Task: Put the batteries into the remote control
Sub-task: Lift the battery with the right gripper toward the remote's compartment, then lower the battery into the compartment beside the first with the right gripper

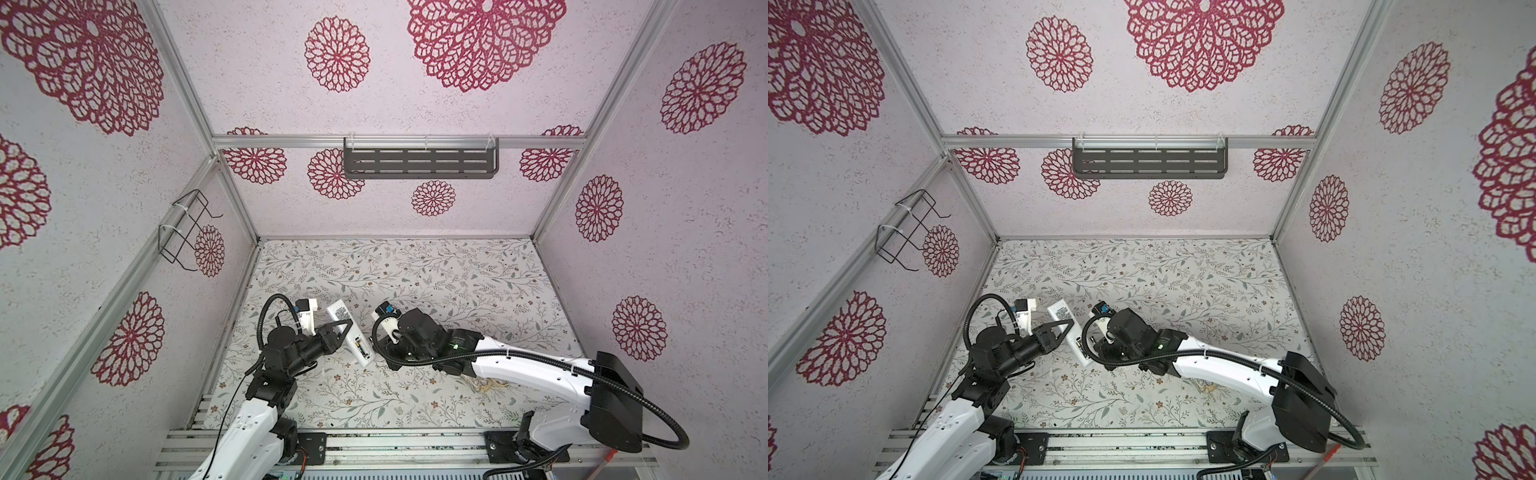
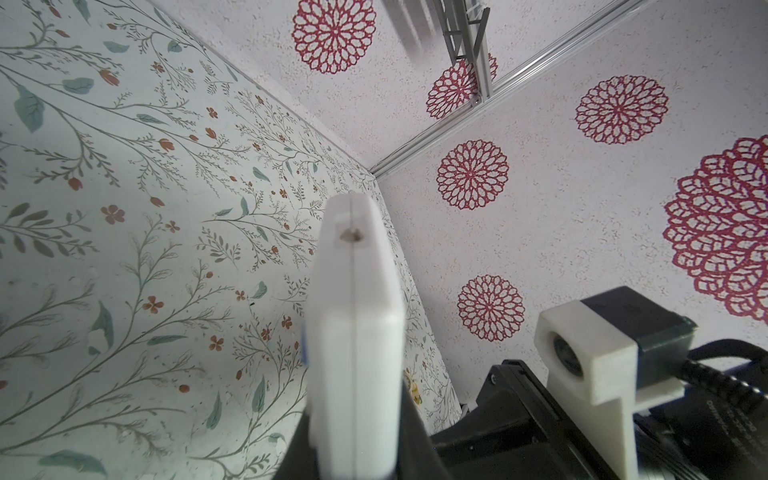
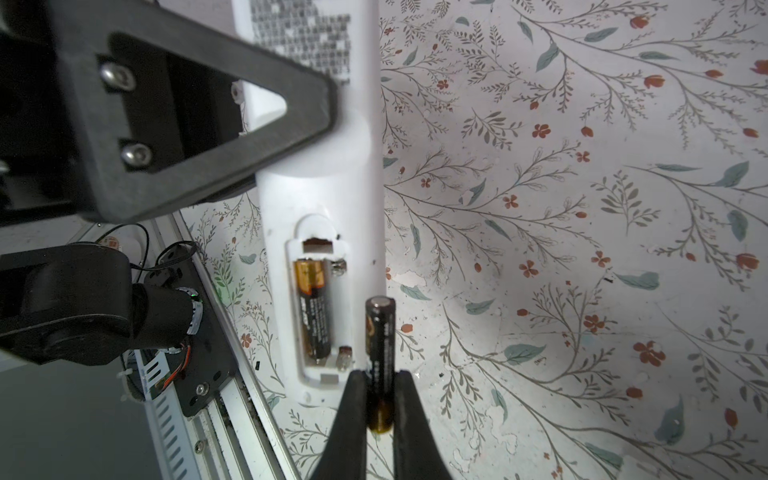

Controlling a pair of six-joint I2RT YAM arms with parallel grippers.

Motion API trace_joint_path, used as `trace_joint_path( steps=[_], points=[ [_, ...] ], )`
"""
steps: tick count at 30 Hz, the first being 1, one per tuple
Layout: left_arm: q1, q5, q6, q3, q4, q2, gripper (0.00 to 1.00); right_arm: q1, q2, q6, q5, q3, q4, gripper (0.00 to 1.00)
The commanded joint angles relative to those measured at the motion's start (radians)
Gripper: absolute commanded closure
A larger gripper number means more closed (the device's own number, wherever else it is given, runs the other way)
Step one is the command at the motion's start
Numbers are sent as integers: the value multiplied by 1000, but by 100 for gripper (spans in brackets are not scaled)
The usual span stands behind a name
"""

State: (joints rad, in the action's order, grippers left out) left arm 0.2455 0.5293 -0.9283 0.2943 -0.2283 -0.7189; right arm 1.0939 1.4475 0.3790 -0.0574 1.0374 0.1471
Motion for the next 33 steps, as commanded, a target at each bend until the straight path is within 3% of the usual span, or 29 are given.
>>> trace_joint_path(
  steps=[1, 33],
  points=[
    [-6, -8, -1, -15, -61, -5, 100, 4, 5, 17, -10, 38, -23, 100],
    [-6, -26, 14, -30, -76, -25, 100, 27, 112, 42, -67, 79, -5, 100]
  ],
)
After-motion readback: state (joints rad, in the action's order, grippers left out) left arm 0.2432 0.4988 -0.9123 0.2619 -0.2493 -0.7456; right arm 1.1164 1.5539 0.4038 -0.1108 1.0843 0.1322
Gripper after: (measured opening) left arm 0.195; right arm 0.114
